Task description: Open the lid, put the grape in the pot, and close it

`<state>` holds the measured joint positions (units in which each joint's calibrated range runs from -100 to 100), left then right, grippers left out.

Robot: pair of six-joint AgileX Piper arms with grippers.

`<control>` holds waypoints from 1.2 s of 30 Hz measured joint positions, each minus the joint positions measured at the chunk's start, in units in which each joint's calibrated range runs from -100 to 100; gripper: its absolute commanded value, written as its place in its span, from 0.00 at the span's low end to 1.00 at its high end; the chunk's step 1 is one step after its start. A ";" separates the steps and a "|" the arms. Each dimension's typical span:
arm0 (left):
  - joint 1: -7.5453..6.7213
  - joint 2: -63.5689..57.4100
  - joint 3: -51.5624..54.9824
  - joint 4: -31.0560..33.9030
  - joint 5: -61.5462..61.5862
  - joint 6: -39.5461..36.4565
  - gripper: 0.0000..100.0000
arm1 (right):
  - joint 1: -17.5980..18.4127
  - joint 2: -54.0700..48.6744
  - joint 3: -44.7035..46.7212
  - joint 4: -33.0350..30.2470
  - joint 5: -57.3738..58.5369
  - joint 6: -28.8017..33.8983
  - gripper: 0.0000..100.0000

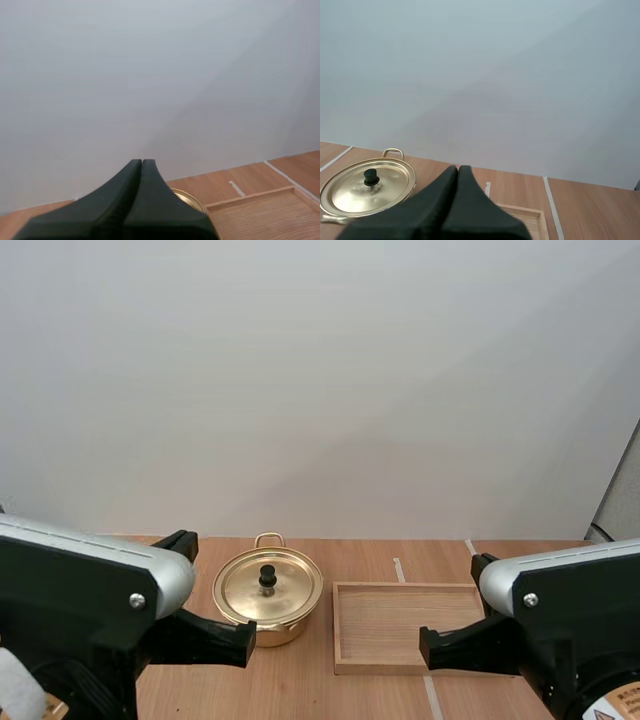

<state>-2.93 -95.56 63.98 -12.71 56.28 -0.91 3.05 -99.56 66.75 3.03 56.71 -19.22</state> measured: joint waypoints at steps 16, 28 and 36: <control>0.00 -0.75 21.22 5.50 -23.66 2.42 0.00 | 0.00 -0.04 24.75 -0.80 -37.18 0.09 0.00; 1.58 -2.36 33.70 5.50 -35.71 -3.04 0.00 | -2.93 -0.04 33.25 -0.59 -39.58 0.09 0.00; 1.58 -4.09 35.80 5.50 -33.15 -5.46 0.00 | -3.41 -0.04 33.25 2.11 -36.83 0.09 0.00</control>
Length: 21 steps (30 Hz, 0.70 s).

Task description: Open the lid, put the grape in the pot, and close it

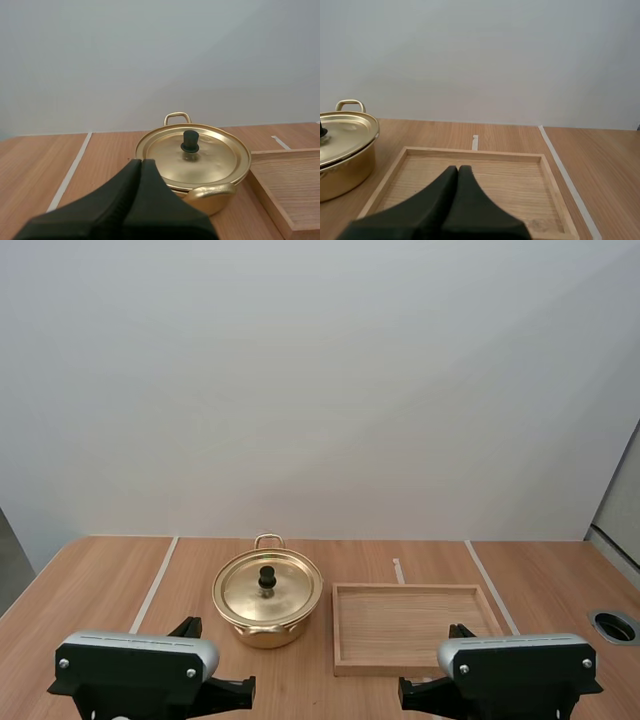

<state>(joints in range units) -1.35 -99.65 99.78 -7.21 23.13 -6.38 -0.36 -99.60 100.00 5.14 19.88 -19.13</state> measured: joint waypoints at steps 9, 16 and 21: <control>0.00 0.00 0.12 0.00 6.84 -1.84 0.00 | -0.08 0.00 0.00 0.11 9.06 0.00 0.00; 0.69 0.00 0.12 0.00 6.48 -2.09 0.00 | -0.08 0.00 0.00 0.11 10.42 0.00 0.00; 1.05 0.00 0.12 0.00 5.36 -2.09 0.00 | -0.08 0.00 0.00 0.11 10.48 0.00 0.00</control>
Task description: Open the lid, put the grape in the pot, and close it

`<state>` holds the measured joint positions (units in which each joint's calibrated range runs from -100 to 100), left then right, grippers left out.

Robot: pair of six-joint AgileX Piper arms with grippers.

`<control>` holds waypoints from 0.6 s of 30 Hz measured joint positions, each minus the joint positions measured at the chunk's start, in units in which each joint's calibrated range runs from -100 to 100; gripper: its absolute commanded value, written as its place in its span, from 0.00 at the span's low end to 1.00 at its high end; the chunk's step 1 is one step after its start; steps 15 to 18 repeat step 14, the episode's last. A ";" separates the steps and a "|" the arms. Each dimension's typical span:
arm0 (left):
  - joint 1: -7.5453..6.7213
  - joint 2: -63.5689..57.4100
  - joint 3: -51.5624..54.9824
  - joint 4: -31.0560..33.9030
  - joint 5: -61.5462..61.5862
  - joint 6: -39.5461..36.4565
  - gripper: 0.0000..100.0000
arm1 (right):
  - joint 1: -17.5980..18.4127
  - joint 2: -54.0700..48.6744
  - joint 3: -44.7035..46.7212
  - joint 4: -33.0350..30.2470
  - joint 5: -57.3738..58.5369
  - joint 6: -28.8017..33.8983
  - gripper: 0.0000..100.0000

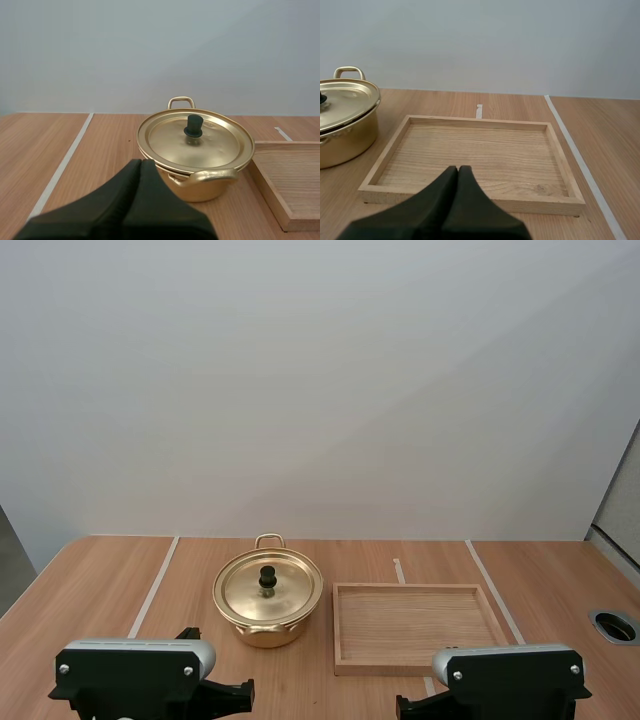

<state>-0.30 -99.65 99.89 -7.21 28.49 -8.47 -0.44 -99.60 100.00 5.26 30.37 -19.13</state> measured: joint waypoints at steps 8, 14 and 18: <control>0.00 0.00 0.00 0.00 -0.51 0.00 0.00 | 0.00 0.00 0.00 0.00 0.16 0.00 0.00; 0.00 0.00 0.00 0.00 -0.51 -0.07 0.00 | 0.00 0.00 0.00 0.00 0.16 0.00 0.00; 0.00 0.00 0.00 0.00 -0.51 -0.07 0.00 | 0.00 0.00 0.00 0.00 0.16 0.00 0.00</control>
